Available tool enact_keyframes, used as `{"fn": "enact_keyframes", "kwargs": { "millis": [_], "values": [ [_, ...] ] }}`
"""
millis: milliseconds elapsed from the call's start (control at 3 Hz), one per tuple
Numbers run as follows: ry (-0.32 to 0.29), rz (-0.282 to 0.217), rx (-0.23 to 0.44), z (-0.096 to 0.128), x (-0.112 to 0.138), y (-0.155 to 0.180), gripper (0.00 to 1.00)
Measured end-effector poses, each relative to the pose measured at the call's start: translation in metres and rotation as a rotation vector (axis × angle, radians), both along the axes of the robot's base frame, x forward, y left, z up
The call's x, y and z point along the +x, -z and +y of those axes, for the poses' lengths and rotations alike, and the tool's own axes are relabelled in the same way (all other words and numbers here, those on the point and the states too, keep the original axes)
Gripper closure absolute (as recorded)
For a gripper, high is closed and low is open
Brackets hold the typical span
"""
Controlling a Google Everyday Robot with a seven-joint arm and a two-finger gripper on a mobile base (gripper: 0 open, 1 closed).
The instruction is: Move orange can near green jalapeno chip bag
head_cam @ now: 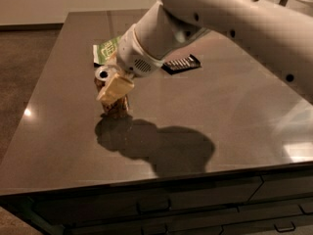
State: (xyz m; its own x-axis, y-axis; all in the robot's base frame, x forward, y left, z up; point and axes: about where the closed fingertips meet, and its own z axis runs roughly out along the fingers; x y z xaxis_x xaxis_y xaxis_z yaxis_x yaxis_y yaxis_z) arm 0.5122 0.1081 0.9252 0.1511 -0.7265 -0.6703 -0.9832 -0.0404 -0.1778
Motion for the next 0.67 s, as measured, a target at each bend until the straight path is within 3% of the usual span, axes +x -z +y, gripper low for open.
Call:
{"fn": "enact_keyframes", "kwargs": {
  "millis": [333,667],
  "values": [
    [0.074,0.003,0.041,-0.006,0.042,-0.029,1.00],
    [0.126,0.025,0.079,-0.002,0.084,-0.050,1.00]
  ]
}}
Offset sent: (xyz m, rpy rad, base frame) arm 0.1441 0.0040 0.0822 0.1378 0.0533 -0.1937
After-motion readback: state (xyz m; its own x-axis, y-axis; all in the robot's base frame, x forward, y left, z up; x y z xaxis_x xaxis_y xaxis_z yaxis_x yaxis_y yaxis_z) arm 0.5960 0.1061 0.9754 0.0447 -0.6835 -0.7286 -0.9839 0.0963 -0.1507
